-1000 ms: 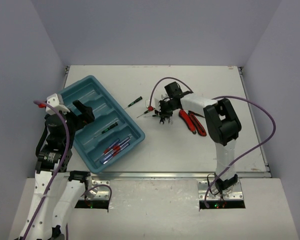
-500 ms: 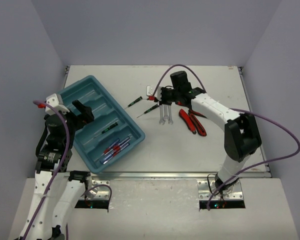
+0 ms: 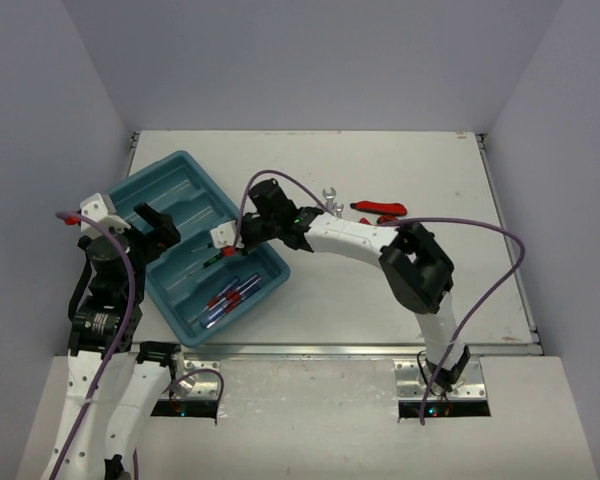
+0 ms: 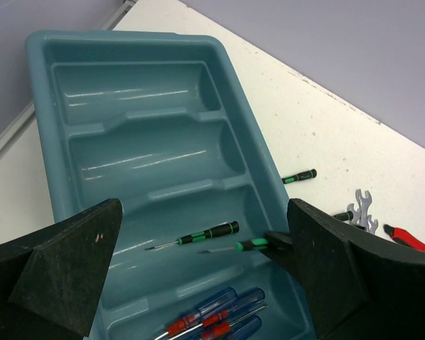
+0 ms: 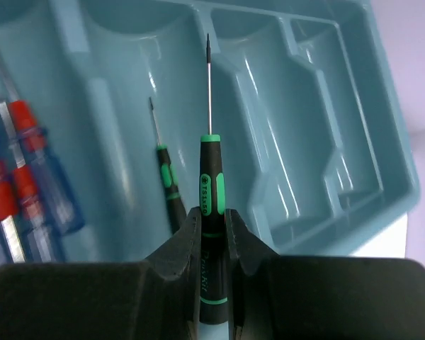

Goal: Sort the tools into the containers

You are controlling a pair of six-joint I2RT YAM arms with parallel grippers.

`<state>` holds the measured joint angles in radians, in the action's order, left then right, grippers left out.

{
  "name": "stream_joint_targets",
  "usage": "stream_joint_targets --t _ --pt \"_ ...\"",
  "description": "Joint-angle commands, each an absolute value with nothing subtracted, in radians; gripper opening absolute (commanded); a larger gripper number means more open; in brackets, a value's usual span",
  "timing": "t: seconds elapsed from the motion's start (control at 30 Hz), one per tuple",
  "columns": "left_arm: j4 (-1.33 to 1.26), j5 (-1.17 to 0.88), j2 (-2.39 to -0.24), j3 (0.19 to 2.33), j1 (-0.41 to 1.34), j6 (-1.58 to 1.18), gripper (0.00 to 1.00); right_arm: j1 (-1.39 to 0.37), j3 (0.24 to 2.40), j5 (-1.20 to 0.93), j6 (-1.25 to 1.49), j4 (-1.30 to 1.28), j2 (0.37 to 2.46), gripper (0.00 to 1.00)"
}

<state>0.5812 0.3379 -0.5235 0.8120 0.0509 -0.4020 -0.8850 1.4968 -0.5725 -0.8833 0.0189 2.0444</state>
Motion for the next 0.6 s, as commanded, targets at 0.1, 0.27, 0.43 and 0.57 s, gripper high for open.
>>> stream_joint_targets --t 0.1,0.27,0.43,0.57 --pt "0.557 0.339 -0.53 0.847 0.037 -0.41 1.0 -0.932 1.684 -0.506 -0.92 0.083 2.219 0.2" --pt "0.551 0.326 -0.522 0.846 0.037 -0.406 1.0 -0.943 1.646 -0.475 -0.897 0.156 2.199 0.65" --pt "0.551 0.318 -0.522 0.845 0.037 -0.403 1.0 -0.937 1.653 -0.426 -0.832 0.144 2.144 0.68" --pt "0.551 0.319 -0.519 0.844 0.038 -0.403 1.0 -0.882 1.594 -0.419 -0.778 0.129 2.023 0.71"
